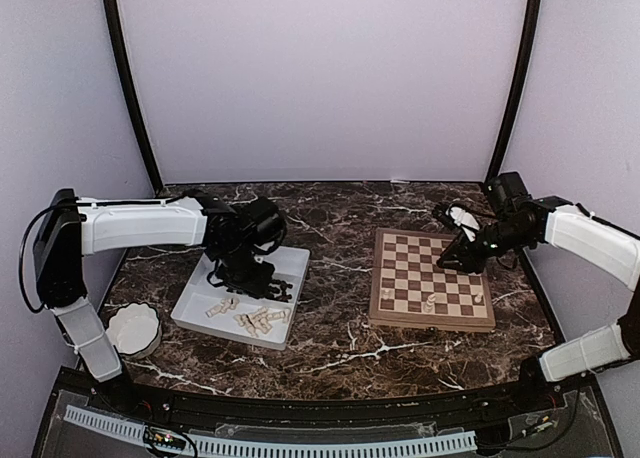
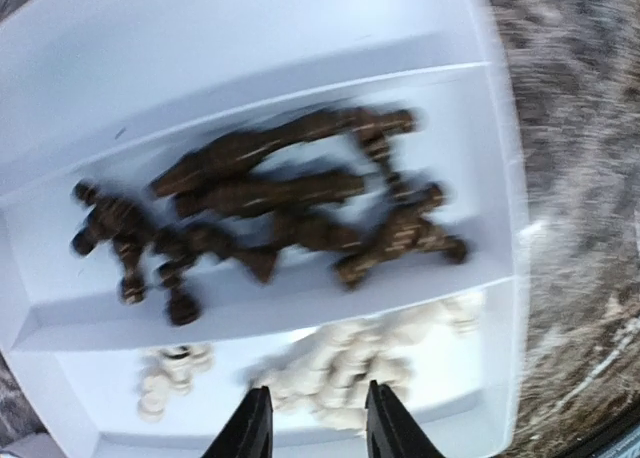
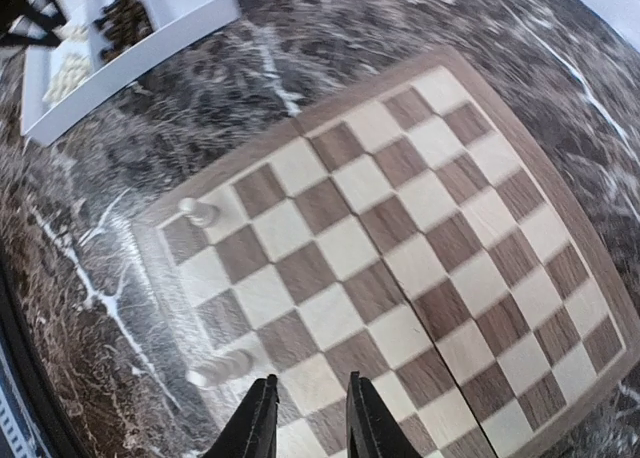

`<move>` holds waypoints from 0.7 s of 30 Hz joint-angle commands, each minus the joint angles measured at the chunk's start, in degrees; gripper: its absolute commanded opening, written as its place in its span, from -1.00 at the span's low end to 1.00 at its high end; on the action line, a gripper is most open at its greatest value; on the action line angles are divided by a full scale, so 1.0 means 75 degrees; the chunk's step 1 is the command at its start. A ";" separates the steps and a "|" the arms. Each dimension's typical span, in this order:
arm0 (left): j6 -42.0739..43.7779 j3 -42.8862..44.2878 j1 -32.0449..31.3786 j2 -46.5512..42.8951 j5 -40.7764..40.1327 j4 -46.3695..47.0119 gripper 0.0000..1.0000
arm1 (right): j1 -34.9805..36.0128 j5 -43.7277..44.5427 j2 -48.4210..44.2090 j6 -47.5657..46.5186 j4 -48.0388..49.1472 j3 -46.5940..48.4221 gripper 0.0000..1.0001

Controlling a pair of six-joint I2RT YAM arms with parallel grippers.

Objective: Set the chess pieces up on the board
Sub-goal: Adjust the pawn at a2.

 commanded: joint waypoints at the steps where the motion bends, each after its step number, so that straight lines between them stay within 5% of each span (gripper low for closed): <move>1: -0.0989 -0.1182 0.1002 -0.1159 -0.0202 -0.0124 -0.28 | 0.1028 0.0553 0.0068 -0.0646 -0.0571 0.0859 -0.50; 11: -0.0955 -0.2297 0.2002 -0.1835 -0.0015 0.0442 -0.21 | 0.3853 0.2409 0.1737 -0.0693 -0.0660 0.1322 -0.87; 21: -0.0906 -0.2471 0.2030 -0.1847 0.0155 0.0704 -0.20 | 0.4508 0.3197 0.3056 -0.0374 -0.0381 0.1918 -1.00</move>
